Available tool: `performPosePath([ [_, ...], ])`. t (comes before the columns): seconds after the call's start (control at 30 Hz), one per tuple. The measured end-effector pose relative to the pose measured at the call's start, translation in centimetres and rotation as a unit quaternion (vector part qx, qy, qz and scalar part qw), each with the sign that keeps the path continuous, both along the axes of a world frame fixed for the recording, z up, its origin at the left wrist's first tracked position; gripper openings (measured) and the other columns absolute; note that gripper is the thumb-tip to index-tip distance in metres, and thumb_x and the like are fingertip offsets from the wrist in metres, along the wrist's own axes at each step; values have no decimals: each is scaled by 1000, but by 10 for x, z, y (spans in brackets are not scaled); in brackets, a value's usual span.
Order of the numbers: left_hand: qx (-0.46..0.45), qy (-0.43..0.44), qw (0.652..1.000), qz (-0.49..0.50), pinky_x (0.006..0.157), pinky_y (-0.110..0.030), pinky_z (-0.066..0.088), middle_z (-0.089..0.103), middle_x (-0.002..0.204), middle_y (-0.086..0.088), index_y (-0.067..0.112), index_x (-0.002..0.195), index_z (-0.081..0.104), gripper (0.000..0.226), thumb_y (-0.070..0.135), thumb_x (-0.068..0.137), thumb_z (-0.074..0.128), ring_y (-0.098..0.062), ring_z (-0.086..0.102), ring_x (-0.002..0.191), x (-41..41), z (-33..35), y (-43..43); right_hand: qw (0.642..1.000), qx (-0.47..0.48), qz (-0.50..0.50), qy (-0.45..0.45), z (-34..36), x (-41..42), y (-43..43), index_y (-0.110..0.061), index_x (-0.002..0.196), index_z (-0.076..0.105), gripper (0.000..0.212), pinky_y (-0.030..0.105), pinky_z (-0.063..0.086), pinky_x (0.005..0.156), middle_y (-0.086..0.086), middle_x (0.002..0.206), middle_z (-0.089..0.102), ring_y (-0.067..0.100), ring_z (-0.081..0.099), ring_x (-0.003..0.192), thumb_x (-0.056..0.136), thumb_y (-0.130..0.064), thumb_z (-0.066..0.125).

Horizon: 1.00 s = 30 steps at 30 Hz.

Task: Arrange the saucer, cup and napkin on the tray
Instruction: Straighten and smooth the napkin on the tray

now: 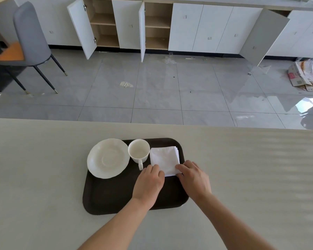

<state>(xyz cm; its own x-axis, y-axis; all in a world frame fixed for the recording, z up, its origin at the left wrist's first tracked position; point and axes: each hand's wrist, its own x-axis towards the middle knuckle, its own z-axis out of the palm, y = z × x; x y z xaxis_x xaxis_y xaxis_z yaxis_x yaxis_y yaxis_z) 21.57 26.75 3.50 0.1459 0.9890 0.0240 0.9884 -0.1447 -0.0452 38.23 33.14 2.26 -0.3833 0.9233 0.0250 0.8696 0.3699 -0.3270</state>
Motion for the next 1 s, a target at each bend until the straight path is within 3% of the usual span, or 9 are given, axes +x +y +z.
performPosePath([
  [0.47, -46, -6, 999, 27, 57, -27, 53, 59, 77, -5, 14, 77, 64, 28, 8, 60, 85, -16, 54, 66, 2, -1, 12, 1000, 18, -8, 13, -5, -5, 11, -19, 86, 69, 6, 32, 48, 44, -1, 77, 61, 25, 58, 74, 82, -16, 71],
  [0.6, -63, -10, 997, 37, 68, -31, 54, 59, 88, -6, 13, 88, 62, 18, 8, 76, 74, -19, 55, 77, 4, -1, 15, 999, 24, -8, 22, -7, -6, 13, -19, 85, 69, 10, 30, 45, 42, -1, 76, 61, 25, 58, 73, 79, -13, 74],
  [0.73, -33, -51, 997, 50, 69, -32, 51, 56, 86, -5, 14, 84, 58, 9, 20, 82, 65, -19, 52, 78, 6, -5, 17, 999, 17, -3, 30, -8, -6, 15, -19, 86, 69, 11, 30, 45, 44, -2, 78, 61, 25, 60, 76, 79, -13, 75],
  [0.83, 10, -111, 992, 54, 81, -35, 53, 56, 95, -7, 14, 88, 57, 17, 28, 84, 48, -25, 56, 95, 8, -9, 16, 999, 15, 12, 27, -8, -1, 14, -23, 100, 70, 24, 30, 48, 47, -4, 96, 63, 23, 59, 90, 77, -20, 77],
  [0.87, 11, -125, 990, 60, 92, -38, 52, 57, 107, -11, 13, 96, 59, 24, 29, 86, 43, -29, 55, 110, 9, -11, 18, 999, 19, 22, 26, -8, 0, 13, -24, 109, 68, 34, 30, 51, 52, -5, 109, 63, 21, 56, 98, 76, -22, 76],
  [0.93, -4, -122, 990, 68, 113, -44, 39, 48, 139, -20, 8, 125, 55, 42, 31, 92, 41, -37, 40, 138, 10, -16, 24, 998, 18, 47, 24, -7, 1, 15, -25, 132, 59, 50, 33, 55, 81, -7, 138, 56, 22, 47, 122, 83, -28, 67],
  [1.0, -34, -106, 991, 74, 121, -47, 19, 23, 159, -22, 5, 149, 30, 59, 35, 99, 37, -38, 15, 150, 11, -22, 31, 998, -14, 55, -14, -8, -1, 22, -26, 151, 37, 57, 39, 35, 112, -10, 160, 32, 24, 22, 146, 97, -37, 49],
])
